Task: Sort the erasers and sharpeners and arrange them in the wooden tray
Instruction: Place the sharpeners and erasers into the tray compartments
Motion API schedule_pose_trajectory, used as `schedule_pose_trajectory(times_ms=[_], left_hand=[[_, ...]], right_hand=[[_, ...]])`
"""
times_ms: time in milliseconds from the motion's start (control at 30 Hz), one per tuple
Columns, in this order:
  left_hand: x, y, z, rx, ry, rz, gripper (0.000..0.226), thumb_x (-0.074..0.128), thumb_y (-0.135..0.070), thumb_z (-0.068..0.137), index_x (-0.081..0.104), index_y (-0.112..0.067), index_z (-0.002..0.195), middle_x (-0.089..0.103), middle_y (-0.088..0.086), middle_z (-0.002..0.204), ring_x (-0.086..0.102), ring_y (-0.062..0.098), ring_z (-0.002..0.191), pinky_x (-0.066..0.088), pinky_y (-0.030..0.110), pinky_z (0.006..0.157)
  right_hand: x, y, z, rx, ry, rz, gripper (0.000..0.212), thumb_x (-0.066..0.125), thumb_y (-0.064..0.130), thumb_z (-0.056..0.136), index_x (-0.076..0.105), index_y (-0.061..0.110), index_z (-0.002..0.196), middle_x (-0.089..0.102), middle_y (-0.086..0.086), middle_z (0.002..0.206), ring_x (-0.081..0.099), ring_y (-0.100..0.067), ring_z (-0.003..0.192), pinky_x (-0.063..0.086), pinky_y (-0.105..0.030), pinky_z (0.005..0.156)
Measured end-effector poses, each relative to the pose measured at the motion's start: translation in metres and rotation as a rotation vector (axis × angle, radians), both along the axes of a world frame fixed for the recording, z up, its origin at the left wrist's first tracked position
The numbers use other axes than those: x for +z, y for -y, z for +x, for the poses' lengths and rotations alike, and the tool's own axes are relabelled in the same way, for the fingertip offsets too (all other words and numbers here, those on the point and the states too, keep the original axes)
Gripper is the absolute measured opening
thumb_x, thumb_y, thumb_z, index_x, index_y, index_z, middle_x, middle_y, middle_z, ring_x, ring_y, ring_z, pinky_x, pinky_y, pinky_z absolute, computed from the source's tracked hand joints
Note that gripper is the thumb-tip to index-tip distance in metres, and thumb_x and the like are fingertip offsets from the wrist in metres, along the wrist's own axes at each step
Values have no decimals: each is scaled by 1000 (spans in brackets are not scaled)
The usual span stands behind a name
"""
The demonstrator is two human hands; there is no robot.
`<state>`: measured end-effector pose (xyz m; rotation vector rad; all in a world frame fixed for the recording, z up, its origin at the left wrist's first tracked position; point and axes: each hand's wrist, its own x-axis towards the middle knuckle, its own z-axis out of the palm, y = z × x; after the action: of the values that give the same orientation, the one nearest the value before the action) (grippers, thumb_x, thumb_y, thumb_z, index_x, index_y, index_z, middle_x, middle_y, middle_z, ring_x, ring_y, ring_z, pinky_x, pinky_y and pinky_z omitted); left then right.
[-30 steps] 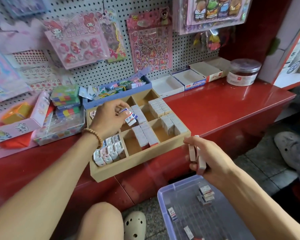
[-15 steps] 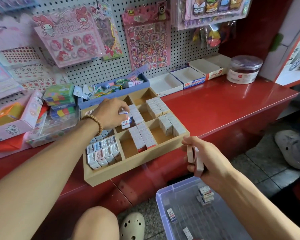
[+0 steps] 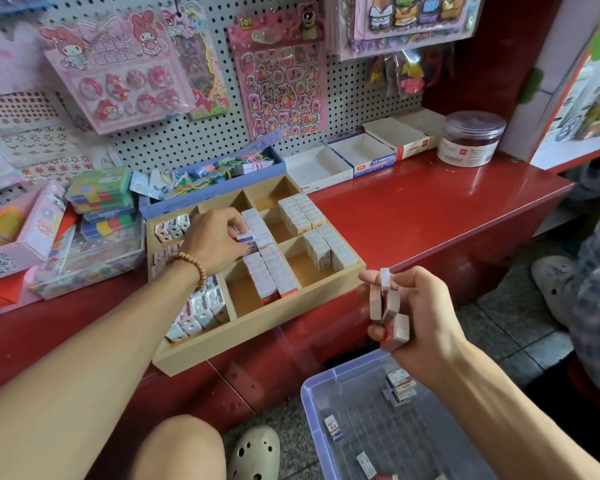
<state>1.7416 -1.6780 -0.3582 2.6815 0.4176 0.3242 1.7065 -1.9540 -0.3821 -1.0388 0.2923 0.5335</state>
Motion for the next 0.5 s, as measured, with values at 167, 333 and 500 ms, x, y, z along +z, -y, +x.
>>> schedule_pose_trajectory(times_ms=[167,333,500], left_hand=[[-7,0,1,61,16,-109,20,83,-13,70,65,-21,71,62,-6,69,64,18,76,55,32,75],[-10,-6,0,105,54,-439,14,72,-2,86,67,-11,75,67,3,74,71,18,77,62,38,72],[-8,-1,1,137,29,-137,16,71,-13,86,65,-22,74,68,-2,75,67,18,79,58,33,72]], right_hand=[[-2,0,0,21,-1,-35,38,38,9,86,67,0,109,58,-11,81,46,-16,53,33,-23,37],[-1,0,-2,89,47,-77,25,49,7,89,71,8,102,57,-8,75,46,-13,53,32,-24,41],[0,-2,-5,138,149,-103,19,65,9,91,68,15,110,63,0,72,51,-8,53,34,-24,45]])
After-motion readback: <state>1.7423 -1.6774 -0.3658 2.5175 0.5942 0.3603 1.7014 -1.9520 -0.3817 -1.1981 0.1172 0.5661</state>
